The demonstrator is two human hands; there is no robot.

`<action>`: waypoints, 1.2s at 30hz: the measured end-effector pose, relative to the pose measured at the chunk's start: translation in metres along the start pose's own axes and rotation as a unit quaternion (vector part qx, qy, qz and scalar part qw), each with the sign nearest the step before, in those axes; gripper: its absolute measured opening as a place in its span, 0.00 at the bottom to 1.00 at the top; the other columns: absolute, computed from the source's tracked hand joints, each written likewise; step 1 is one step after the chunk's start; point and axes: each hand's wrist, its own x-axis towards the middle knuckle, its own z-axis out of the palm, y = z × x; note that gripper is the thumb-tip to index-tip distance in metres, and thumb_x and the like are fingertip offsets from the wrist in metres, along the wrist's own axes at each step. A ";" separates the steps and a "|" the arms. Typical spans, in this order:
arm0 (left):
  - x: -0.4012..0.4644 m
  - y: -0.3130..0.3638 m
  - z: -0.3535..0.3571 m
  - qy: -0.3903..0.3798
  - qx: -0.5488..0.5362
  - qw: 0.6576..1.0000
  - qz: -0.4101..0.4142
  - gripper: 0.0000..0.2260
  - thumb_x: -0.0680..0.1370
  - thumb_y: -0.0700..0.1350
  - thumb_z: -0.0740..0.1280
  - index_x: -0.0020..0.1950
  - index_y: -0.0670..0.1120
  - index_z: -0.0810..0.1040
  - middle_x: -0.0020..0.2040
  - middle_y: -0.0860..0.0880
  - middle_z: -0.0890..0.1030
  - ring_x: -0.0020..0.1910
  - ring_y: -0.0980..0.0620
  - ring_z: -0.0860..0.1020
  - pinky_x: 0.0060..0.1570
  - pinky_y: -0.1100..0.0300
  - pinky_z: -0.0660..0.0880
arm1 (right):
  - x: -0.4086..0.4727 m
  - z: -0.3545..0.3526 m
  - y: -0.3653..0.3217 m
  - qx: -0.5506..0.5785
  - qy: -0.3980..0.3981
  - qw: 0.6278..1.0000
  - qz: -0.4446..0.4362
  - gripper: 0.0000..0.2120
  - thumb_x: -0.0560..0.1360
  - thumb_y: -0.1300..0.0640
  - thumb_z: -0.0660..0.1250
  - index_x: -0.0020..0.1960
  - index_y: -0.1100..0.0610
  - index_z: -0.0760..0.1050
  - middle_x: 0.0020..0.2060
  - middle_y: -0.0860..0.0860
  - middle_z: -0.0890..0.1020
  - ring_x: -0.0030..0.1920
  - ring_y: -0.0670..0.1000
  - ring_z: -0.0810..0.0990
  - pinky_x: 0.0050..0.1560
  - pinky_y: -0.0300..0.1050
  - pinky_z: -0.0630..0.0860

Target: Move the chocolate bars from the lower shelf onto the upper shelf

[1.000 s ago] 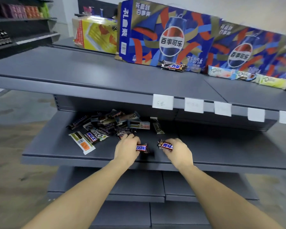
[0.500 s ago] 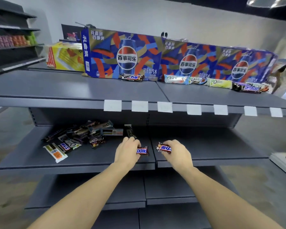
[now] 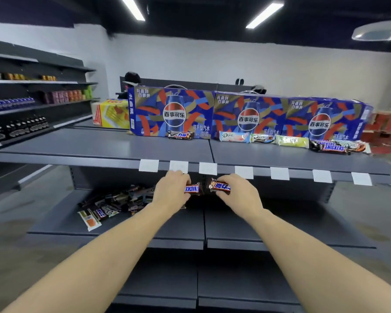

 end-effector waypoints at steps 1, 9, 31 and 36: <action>0.004 0.001 -0.008 0.006 0.006 1.000 -0.002 0.12 0.75 0.51 0.70 0.56 0.52 0.77 0.52 0.52 0.77 0.54 0.51 0.72 0.50 0.57 0.74 | 0.003 -0.005 -0.001 -0.005 0.007 1.000 -0.005 0.16 0.76 0.46 0.68 0.63 0.46 0.75 0.54 0.44 0.78 0.54 0.48 0.78 0.51 0.44 0.75; 0.035 0.005 -0.052 0.048 0.042 0.998 0.005 0.13 0.74 0.51 0.71 0.57 0.51 0.77 0.52 0.51 0.76 0.53 0.51 0.72 0.47 0.58 0.72 | 0.031 -0.036 -0.006 -0.027 0.076 0.997 -0.020 0.16 0.74 0.44 0.70 0.60 0.46 0.77 0.50 0.44 0.82 0.51 0.48 0.75 0.45 0.43 0.74; 0.185 -0.044 -0.004 0.067 -0.016 0.997 0.018 0.14 0.74 0.50 0.71 0.58 0.51 0.77 0.53 0.50 0.77 0.52 0.51 0.73 0.44 0.54 0.74 | 0.173 -0.002 0.017 -0.001 0.075 0.995 0.071 0.19 0.74 0.42 0.69 0.62 0.49 0.74 0.52 0.46 0.83 0.51 0.50 0.80 0.46 0.44 0.77; 0.217 -0.058 0.016 0.054 -0.024 0.998 0.021 0.12 0.74 0.50 0.71 0.57 0.50 0.78 0.52 0.50 0.77 0.52 0.50 0.72 0.43 0.54 0.74 | 0.206 0.016 0.022 0.004 0.080 0.994 0.078 0.19 0.74 0.43 0.70 0.61 0.49 0.72 0.51 0.47 0.83 0.51 0.51 0.80 0.44 0.44 0.75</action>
